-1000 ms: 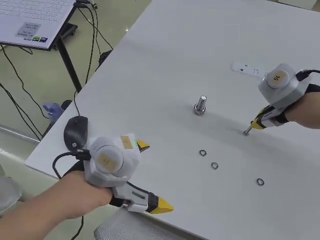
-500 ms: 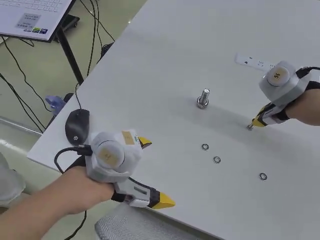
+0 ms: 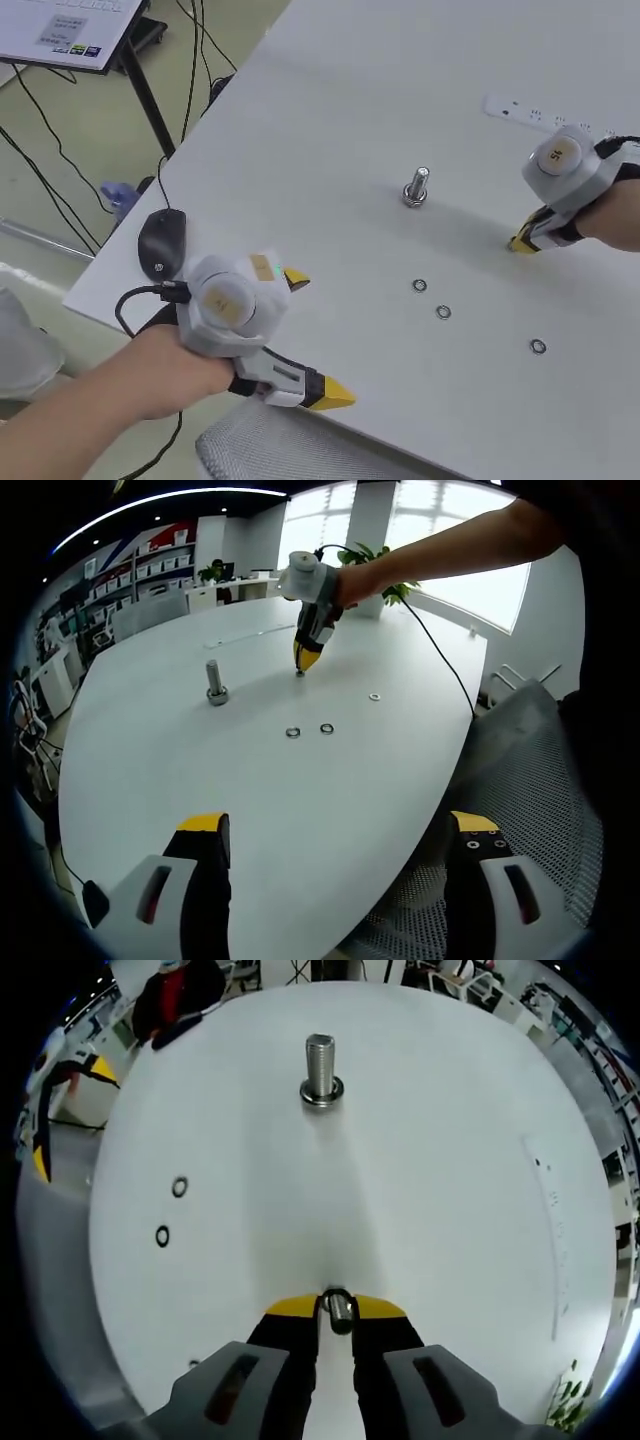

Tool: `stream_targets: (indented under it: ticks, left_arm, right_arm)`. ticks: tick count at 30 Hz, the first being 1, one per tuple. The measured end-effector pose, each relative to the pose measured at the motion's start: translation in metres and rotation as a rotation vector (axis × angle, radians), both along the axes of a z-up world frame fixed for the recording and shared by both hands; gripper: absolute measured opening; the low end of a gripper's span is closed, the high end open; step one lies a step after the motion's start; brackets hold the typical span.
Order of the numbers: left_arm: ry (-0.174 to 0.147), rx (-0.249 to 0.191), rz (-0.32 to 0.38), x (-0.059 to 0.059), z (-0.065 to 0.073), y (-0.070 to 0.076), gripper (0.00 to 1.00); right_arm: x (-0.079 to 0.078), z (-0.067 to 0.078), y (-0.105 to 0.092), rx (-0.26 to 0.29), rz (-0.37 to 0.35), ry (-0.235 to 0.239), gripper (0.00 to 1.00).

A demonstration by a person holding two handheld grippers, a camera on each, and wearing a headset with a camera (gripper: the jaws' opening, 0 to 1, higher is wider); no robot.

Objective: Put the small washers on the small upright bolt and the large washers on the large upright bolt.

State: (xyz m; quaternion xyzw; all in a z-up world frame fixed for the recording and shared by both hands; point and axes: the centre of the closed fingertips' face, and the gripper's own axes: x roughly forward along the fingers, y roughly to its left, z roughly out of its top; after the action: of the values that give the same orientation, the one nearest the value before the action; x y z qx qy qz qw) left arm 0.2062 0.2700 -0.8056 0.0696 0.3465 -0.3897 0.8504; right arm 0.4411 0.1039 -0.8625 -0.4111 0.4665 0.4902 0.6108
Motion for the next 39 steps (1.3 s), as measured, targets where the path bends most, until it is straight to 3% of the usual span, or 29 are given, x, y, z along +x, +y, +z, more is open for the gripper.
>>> stream_targets:
  ticks: [14, 28, 39]
  left_arm:
    - [0.000, -0.004, 0.002, 0.0029, 0.0013, -0.0009, 0.87]
    - [0.006, 0.000, 0.004, -0.0028, 0.0000, 0.0022, 0.86]
    - [0.001, -0.001, 0.000, -0.0024, 0.0023, 0.0003, 0.86]
  right_arm:
    - [0.0000, -0.0036, -0.0005, -0.002, 0.003, 0.001, 0.13]
    - [-0.0032, -0.0044, 0.0014, -0.005, 0.018, 0.004, 0.18]
    - [-0.0005, 0.0035, -0.0016, -0.007, 0.025, -0.004, 0.20]
